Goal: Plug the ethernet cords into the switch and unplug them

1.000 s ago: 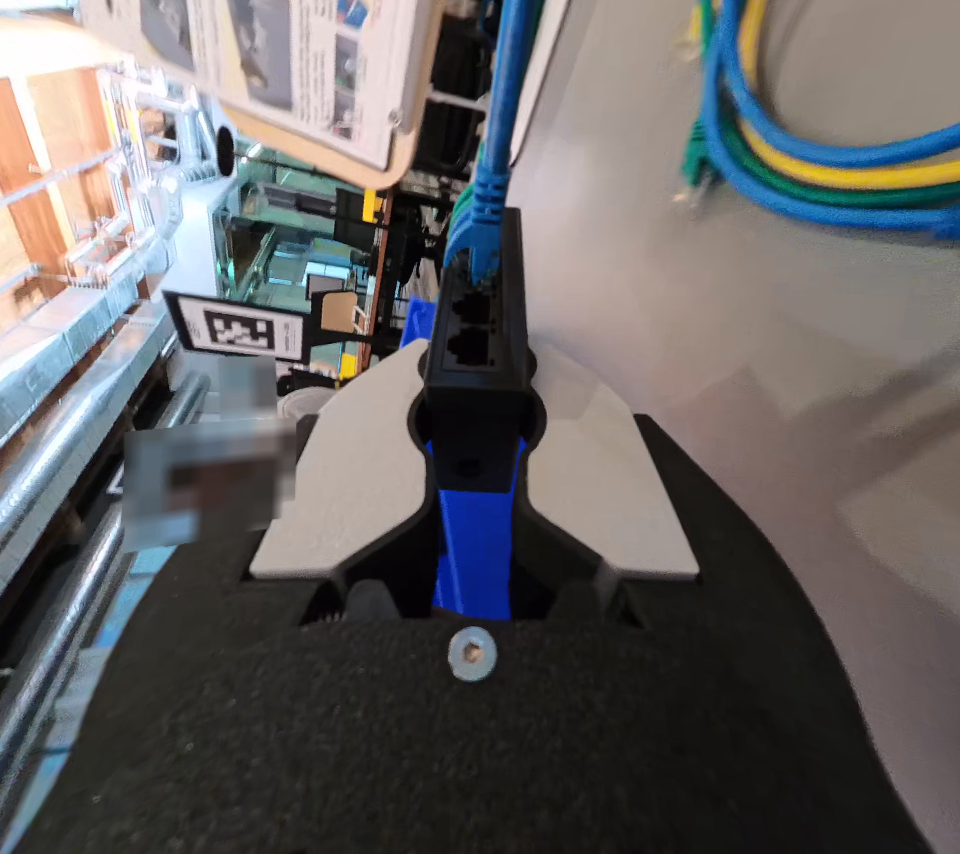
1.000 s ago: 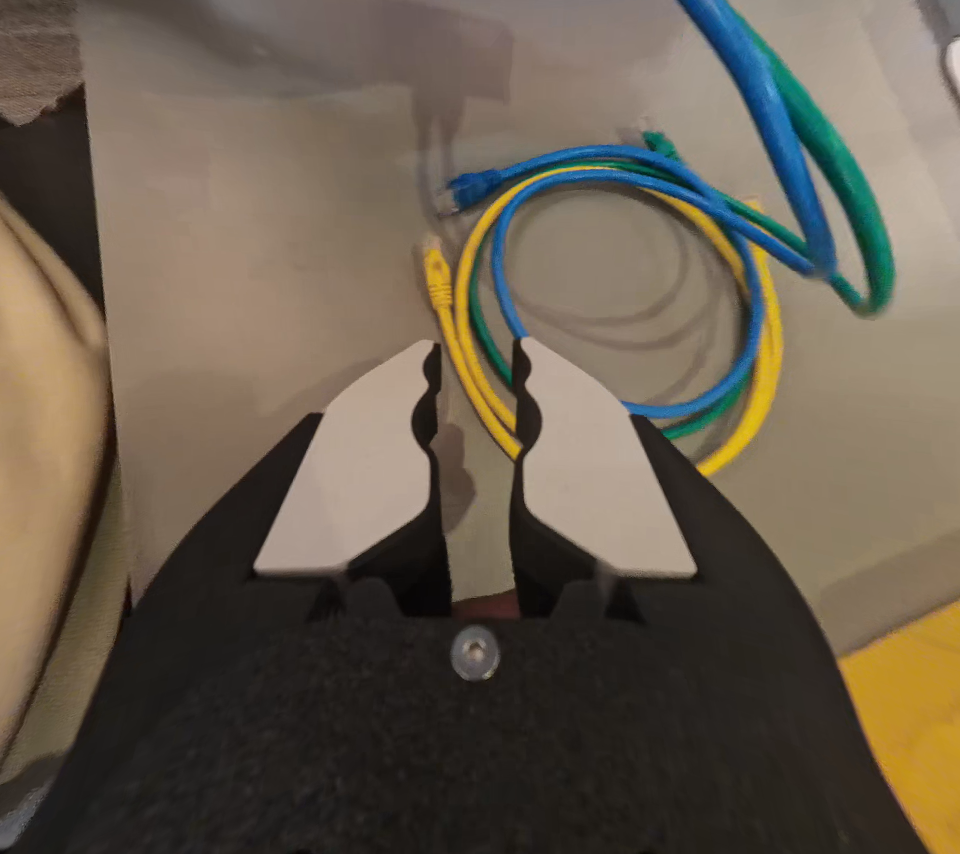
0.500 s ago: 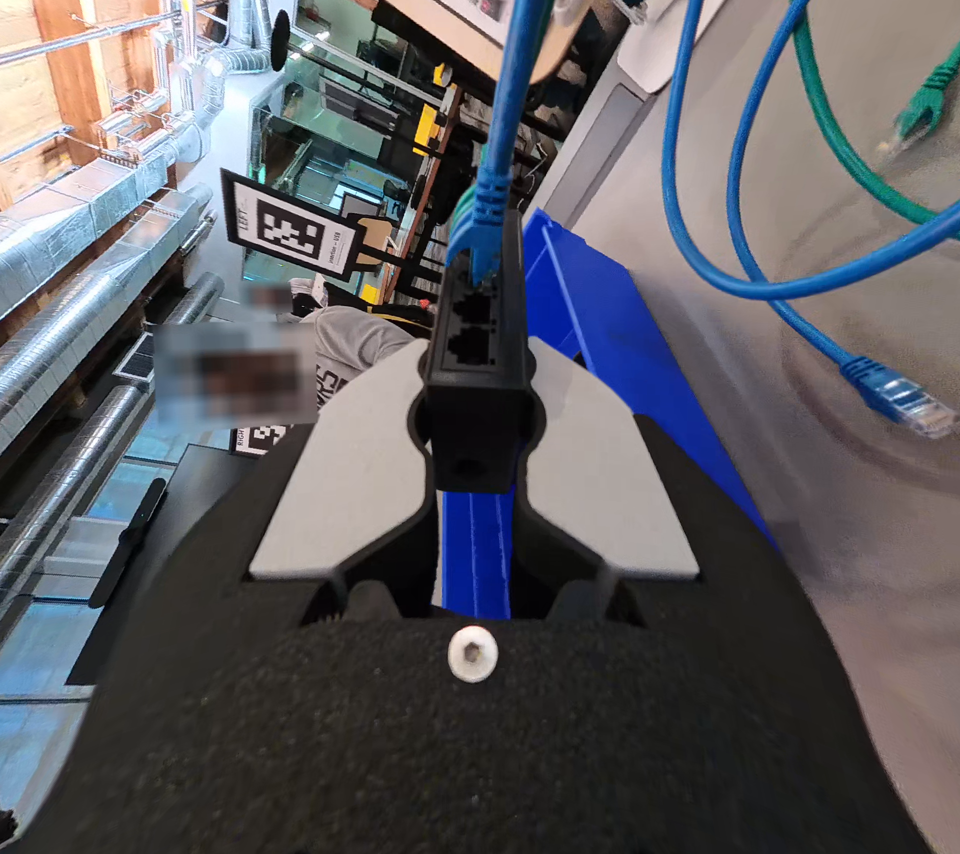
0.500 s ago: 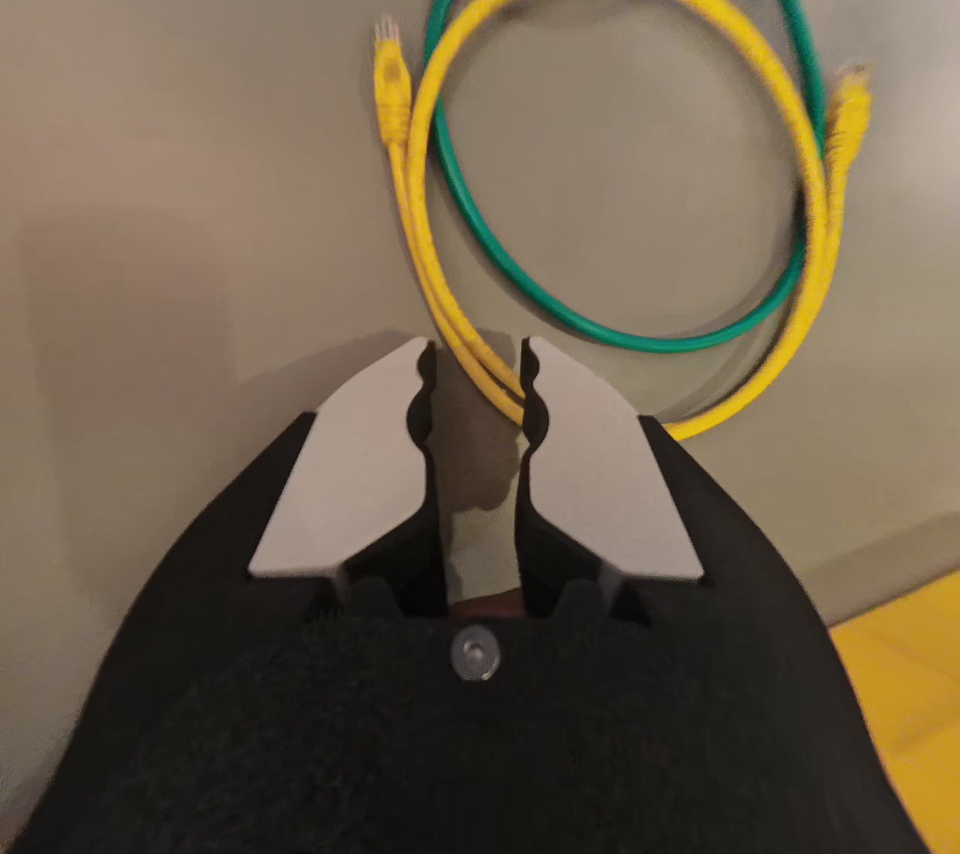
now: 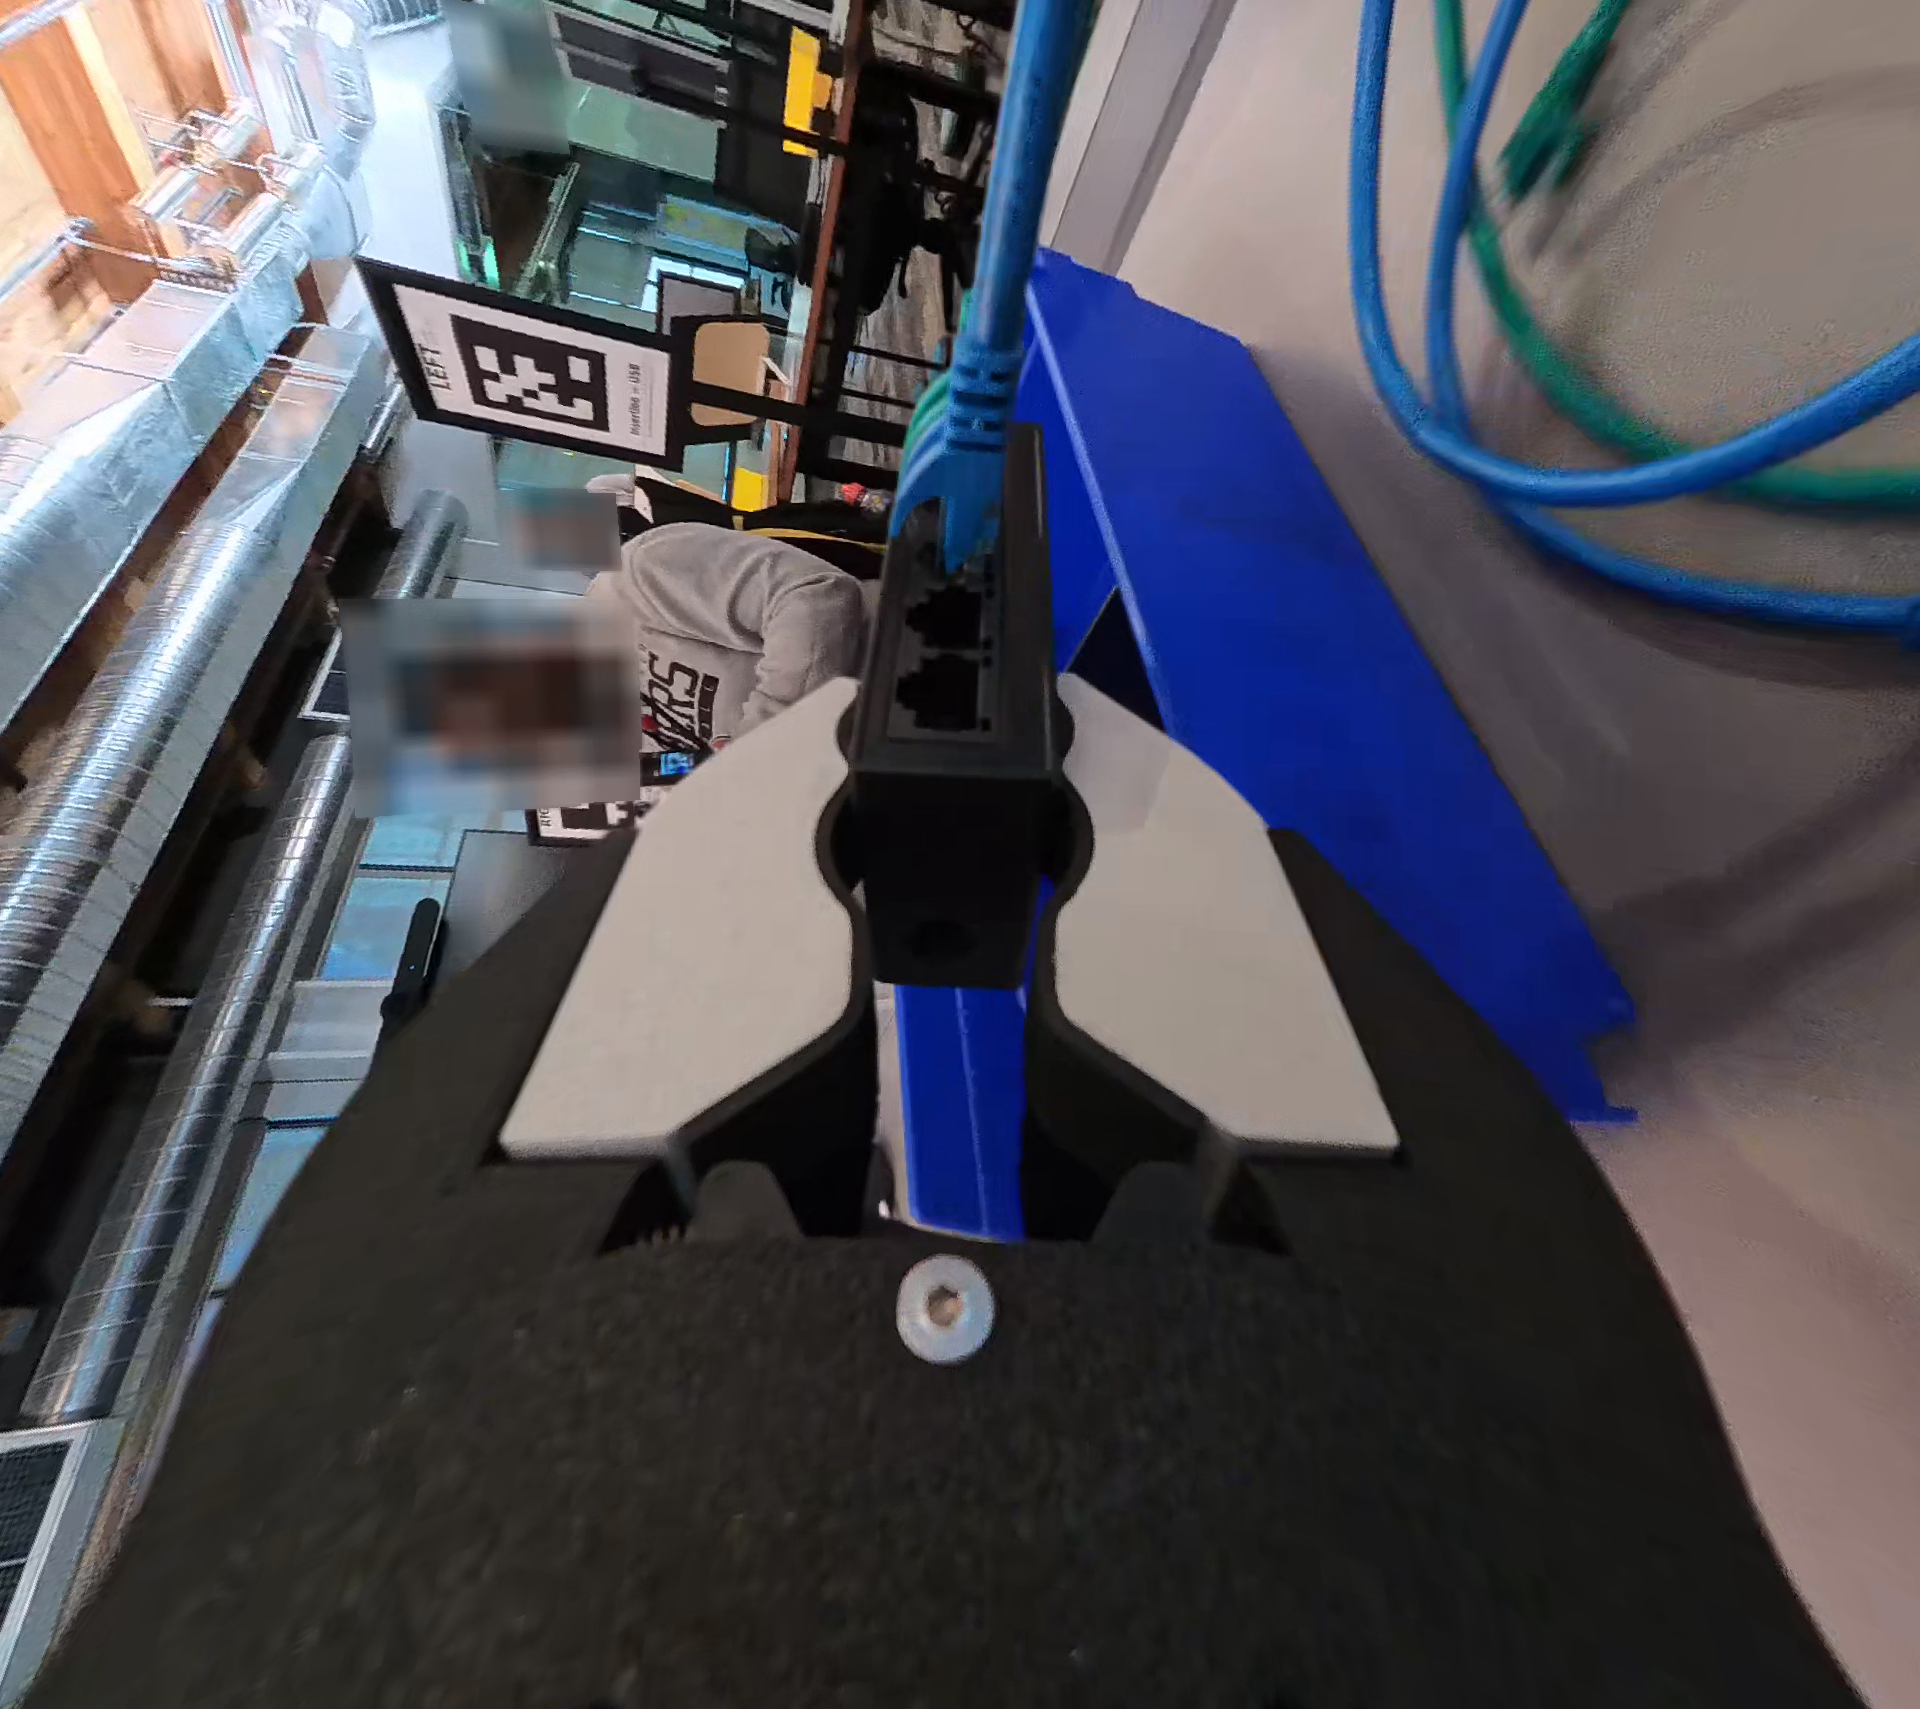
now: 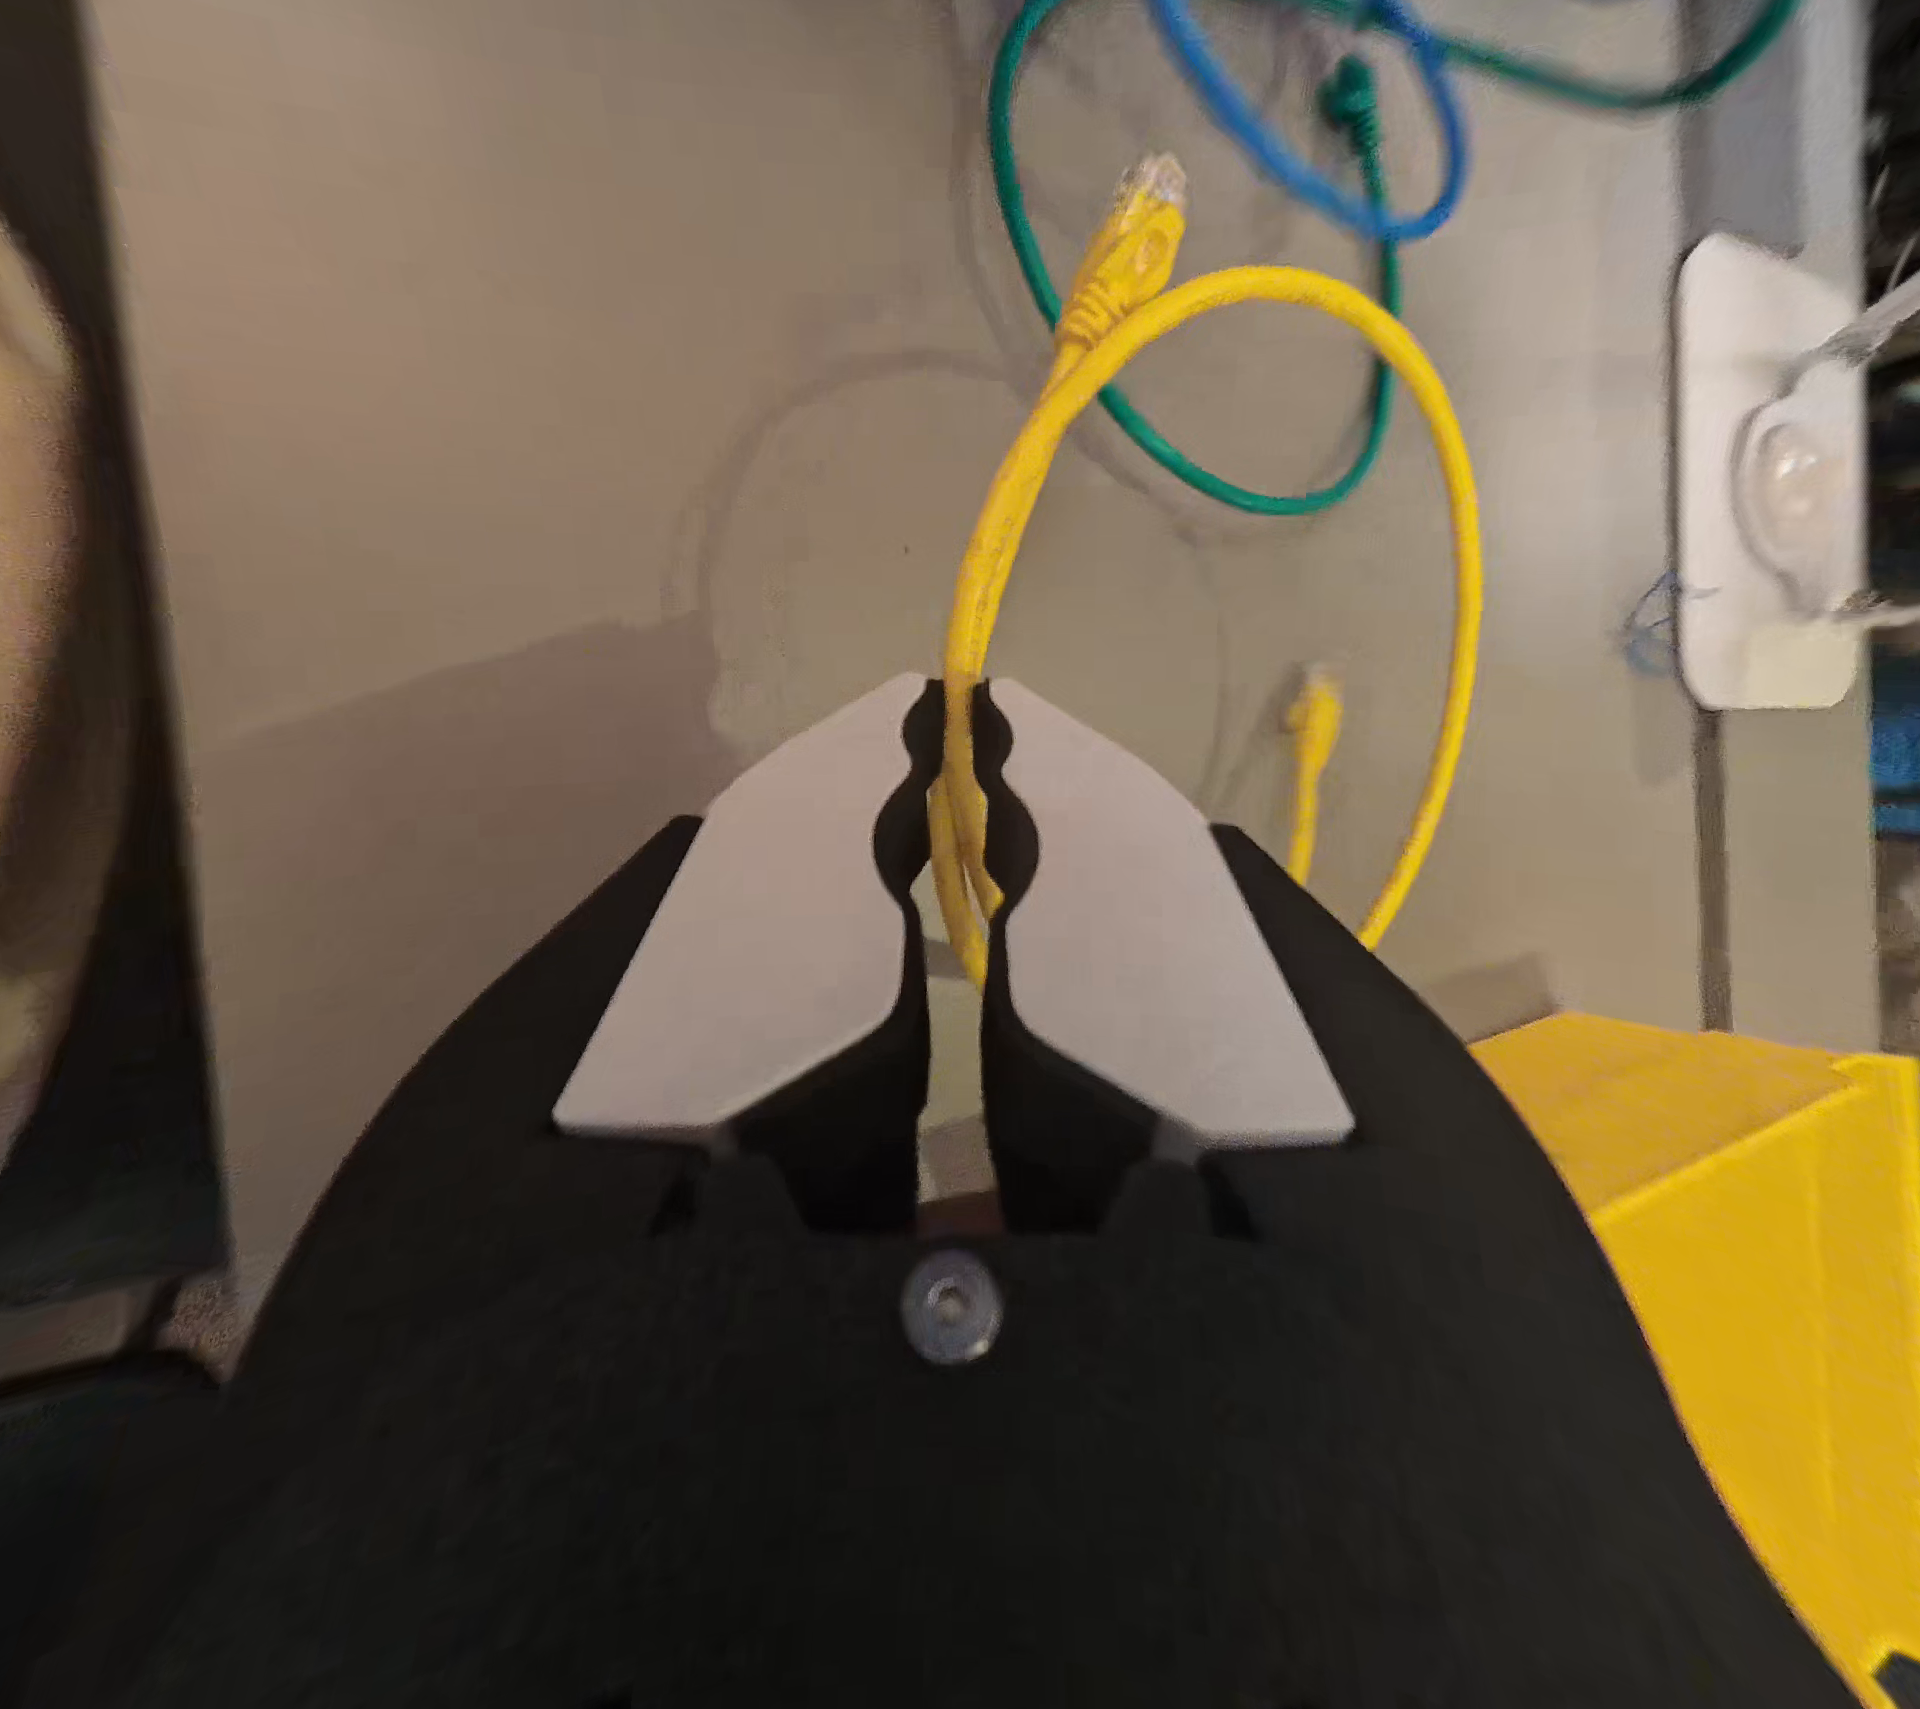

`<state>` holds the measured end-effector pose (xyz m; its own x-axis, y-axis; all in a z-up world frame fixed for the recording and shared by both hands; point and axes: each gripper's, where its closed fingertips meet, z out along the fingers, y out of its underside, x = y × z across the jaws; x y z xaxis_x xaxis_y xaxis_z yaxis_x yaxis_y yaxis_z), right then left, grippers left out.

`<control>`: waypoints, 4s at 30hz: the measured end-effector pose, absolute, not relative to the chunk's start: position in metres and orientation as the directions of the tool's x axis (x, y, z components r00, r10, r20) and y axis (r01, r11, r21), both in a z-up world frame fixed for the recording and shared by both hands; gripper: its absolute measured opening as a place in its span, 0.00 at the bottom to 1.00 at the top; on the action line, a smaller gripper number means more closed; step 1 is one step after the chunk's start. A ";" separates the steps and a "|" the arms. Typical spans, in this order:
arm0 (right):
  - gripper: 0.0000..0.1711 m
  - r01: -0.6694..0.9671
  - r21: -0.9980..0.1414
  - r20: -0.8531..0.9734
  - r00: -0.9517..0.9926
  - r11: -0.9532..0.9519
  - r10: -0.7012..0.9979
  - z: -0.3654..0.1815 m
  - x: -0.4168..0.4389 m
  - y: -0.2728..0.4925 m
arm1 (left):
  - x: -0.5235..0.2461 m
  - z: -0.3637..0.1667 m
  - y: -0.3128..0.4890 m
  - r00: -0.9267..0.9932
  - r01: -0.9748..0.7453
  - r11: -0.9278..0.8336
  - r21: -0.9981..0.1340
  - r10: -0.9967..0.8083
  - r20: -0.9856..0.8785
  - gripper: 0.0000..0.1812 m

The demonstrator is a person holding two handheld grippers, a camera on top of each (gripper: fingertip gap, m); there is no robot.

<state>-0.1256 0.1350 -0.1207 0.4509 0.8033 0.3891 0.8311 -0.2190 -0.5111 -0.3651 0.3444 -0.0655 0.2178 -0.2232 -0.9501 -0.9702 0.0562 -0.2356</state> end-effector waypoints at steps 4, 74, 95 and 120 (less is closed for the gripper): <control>0.03 0.764 -0.636 0.432 0.474 -0.114 0.767 -0.036 -0.119 0.111 | -0.364 -0.073 0.345 0.218 -0.969 0.055 -0.240 -0.255 -0.942 0.16; 0.04 0.664 -0.409 0.368 0.748 -0.626 0.553 -0.149 0.092 0.095 | -0.311 -0.099 0.299 0.076 -0.958 0.233 -0.165 -0.347 -0.935 0.16; 0.11 0.628 0.054 -0.193 0.770 -0.776 0.609 -0.169 0.102 0.130 | -0.310 -0.105 0.288 0.063 -0.953 0.256 -0.162 -0.354 -0.933 0.16; 0.17 0.619 -0.785 0.361 0.504 -0.036 0.785 -0.092 -0.216 0.206 | -0.262 -0.120 0.250 -0.092 -0.874 0.485 -0.025 -0.218 -0.972 0.16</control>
